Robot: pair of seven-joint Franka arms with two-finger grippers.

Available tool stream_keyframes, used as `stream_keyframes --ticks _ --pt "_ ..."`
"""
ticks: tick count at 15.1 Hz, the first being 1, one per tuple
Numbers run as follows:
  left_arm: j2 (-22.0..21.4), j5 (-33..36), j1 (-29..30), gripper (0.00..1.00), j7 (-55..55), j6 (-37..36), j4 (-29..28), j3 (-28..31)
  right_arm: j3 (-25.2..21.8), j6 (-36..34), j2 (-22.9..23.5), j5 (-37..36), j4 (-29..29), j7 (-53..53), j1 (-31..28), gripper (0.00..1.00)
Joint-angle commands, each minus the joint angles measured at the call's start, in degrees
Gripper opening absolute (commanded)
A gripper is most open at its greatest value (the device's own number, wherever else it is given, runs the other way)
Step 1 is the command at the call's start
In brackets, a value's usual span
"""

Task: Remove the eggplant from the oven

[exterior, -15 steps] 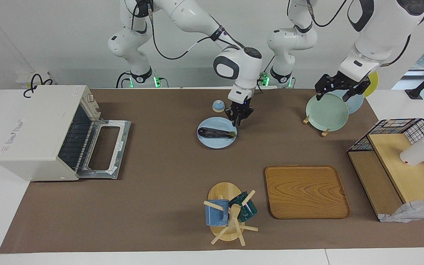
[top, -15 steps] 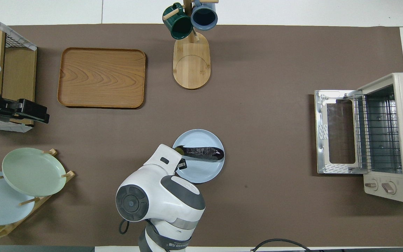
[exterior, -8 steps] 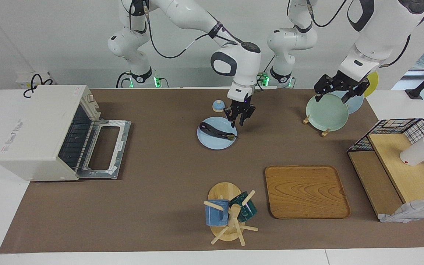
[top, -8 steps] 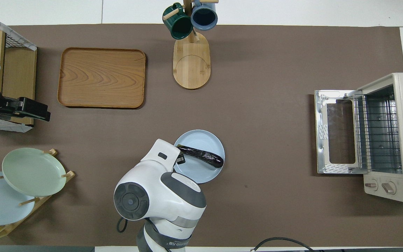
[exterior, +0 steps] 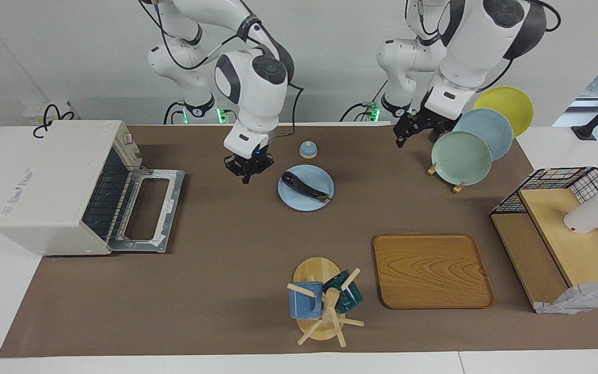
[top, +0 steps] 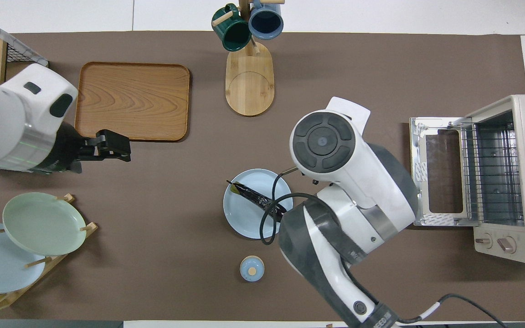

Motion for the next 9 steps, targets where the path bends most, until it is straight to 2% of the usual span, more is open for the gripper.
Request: stream_keyframes --ticks 1,2,4,7,9 --pt "-2.17 -0.84 -5.97 1.00 -17.52 7.56 -6.48 0.90 0.68 9.12 -4.04 -0.17 -11.33 -4.91 -7.35 0.00" --pt "-2.17 -0.76 -7.73 1.00 -23.68 10.20 -8.24 0.90 0.68 12.99 -5.10 -0.17 -15.46 -5.28 -8.85 0.00" --pt "-1.39 -0.84 -11.34 1.00 -35.11 14.16 -10.54 0.90 0.68 18.19 -5.55 -0.17 -19.62 -6.06 -11.05 0.00" --pt "4.22 -0.76 -16.17 1.00 -47.52 20.23 -10.72 0.99 0.68 21.81 -5.11 -0.17 -21.21 -9.40 -13.95 0.00" --pt "7.57 -0.76 -18.90 1.00 -49.84 23.49 -10.90 0.99 0.68 22.78 -3.62 -0.17 -21.30 -9.76 -14.58 0.00"
